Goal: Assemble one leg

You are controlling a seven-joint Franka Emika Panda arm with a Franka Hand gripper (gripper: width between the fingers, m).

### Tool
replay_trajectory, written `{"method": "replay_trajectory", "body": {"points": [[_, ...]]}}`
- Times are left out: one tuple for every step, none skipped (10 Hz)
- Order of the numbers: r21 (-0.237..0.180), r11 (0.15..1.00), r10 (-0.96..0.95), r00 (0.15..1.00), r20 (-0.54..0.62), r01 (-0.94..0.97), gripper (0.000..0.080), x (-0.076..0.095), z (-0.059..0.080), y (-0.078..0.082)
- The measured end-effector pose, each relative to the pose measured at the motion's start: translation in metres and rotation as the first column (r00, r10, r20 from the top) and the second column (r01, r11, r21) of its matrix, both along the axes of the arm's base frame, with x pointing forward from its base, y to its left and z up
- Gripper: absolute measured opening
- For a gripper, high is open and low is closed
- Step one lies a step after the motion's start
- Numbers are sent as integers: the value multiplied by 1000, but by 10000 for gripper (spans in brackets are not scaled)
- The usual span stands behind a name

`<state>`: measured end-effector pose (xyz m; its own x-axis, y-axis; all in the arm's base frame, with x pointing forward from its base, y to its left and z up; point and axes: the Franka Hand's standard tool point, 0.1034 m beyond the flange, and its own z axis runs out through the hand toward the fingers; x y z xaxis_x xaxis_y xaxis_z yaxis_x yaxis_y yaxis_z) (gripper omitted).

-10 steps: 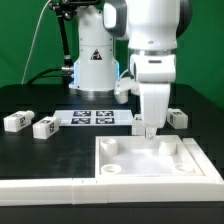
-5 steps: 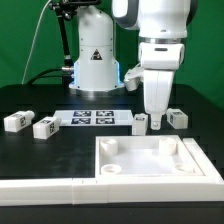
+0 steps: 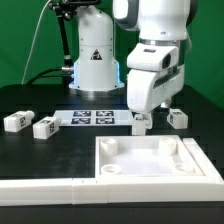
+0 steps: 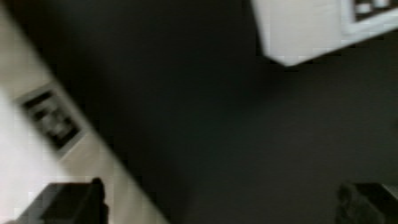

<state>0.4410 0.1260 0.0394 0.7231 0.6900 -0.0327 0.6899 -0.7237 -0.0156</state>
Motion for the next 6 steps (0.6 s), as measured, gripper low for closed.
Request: {"method": "replay_trajectory", "body": {"points": [[-3, 995, -100, 995, -5, 100, 649, -5, -1, 7], [-5, 968, -252, 968, -8, 252, 649, -10, -1, 18], [-3, 920, -392, 920, -15, 392, 649, -13, -2, 28], [-1, 867, -498, 867, -25, 498, 649, -16, -2, 35], [1, 847, -532, 846, -31, 532, 649, -16, -2, 35], [0, 816, -577, 816, -34, 578, 649, -16, -2, 36]]}}
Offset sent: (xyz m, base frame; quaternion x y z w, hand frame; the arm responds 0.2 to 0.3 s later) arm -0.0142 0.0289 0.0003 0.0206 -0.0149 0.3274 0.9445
